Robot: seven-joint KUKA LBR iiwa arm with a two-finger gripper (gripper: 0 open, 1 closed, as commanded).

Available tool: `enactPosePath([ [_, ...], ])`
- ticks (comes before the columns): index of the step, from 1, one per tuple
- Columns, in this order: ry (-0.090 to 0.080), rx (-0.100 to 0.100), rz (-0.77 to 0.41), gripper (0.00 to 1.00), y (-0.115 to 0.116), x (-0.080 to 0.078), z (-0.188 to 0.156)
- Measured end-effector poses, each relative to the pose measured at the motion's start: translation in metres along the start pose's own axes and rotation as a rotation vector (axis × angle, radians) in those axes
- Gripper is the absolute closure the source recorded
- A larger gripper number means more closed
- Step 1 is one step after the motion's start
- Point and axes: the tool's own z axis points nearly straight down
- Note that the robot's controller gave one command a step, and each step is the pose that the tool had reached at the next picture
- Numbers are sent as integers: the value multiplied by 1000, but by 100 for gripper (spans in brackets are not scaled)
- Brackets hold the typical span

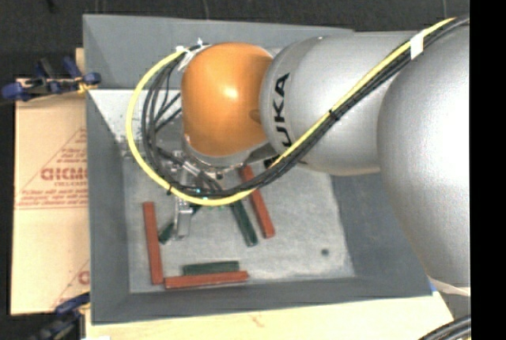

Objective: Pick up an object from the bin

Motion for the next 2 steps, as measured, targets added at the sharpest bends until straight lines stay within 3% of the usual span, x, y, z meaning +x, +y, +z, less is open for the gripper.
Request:
enactPosePath([
  [1, -4, -1, 2, 0, -1, -1, -3],
  [2, -11, 0, -52, 0, -19, -10, 34],
])
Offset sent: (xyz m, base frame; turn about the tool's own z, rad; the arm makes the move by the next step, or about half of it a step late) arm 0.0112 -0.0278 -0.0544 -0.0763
